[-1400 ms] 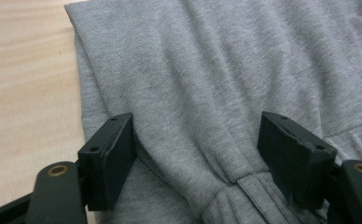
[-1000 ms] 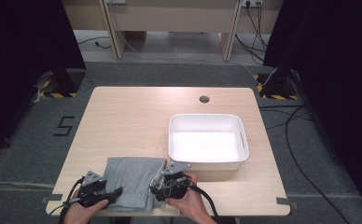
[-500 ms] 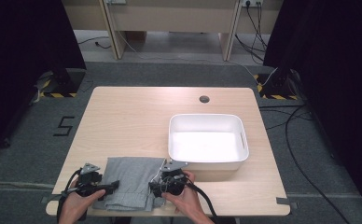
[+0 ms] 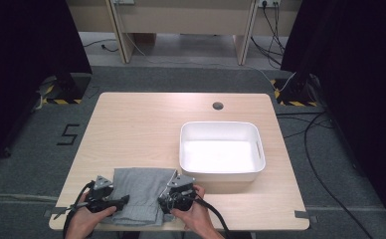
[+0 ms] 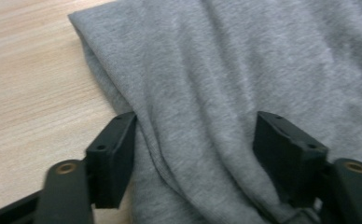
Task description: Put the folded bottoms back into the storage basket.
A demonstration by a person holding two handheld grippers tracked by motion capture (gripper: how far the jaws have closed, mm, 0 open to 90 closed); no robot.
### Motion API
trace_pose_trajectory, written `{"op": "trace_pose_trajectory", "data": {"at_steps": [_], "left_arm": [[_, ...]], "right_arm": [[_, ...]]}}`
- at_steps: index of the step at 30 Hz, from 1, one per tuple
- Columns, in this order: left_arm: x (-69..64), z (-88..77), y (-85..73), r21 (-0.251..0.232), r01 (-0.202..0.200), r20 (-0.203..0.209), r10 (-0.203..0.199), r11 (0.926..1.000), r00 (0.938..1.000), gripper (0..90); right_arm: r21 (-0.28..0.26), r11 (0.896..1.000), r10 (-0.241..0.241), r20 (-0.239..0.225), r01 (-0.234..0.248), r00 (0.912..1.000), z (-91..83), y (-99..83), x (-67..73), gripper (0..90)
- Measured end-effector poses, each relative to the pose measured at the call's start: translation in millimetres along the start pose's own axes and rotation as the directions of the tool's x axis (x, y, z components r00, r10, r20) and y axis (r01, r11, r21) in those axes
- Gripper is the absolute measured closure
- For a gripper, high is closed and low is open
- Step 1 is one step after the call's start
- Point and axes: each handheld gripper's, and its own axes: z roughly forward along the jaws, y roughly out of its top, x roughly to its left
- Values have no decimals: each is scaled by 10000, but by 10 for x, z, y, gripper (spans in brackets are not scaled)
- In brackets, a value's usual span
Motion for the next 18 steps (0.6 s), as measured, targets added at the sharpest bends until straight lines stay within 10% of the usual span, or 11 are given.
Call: {"op": "trace_pose_trajectory", "data": {"at_steps": [10,18], "left_arm": [[31,20,-12,-507,-20,859,64,9987,9963,654],[70,-28,27,-708,-369,836,428,9968,9956,725]], "right_arm": [[-164,9996,-250,-573,241,9980,63,61,7,536],[-742,9961,-565,-1150,481,9918,40,112,-15,680]]}}
